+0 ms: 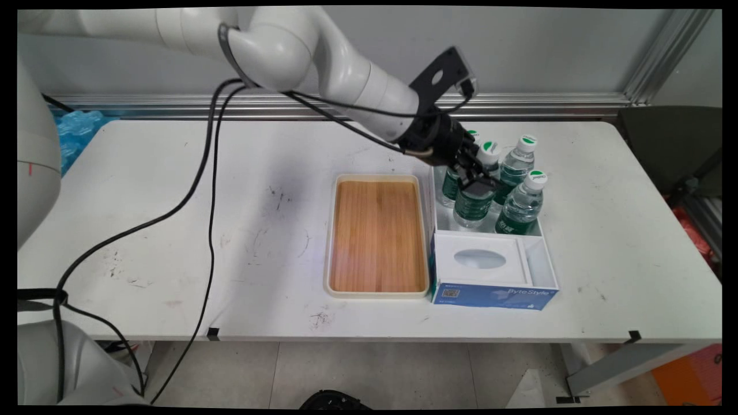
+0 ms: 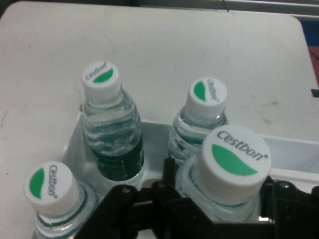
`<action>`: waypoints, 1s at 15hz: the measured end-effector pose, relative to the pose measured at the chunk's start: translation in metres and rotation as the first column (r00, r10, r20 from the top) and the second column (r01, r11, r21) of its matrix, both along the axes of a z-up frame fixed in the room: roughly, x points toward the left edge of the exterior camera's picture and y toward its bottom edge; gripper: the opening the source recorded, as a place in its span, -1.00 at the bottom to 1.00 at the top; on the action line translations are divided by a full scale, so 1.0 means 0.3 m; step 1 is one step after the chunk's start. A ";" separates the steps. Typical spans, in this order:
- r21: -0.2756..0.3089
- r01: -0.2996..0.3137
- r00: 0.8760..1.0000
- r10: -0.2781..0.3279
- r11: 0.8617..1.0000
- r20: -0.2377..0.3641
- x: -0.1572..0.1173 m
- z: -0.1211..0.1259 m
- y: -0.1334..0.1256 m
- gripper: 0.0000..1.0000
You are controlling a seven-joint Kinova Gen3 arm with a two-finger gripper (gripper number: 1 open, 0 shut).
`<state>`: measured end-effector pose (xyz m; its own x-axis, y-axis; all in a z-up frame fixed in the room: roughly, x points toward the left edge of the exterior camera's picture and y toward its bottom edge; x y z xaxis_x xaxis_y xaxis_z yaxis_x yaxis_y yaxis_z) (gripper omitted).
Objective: Place the picked object on the tray
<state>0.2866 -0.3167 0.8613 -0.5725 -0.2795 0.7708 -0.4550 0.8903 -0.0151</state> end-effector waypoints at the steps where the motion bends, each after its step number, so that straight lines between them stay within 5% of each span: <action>1: -0.001 0.007 1.000 -0.007 1.000 0.007 0.007 0.028 0.010 -1.00; 8: 0.029 0.018 0.997 -0.020 0.999 0.071 0.111 0.190 0.116 -1.00; 15: 0.068 -0.013 0.992 0.004 0.998 0.129 0.264 0.237 0.225 -1.00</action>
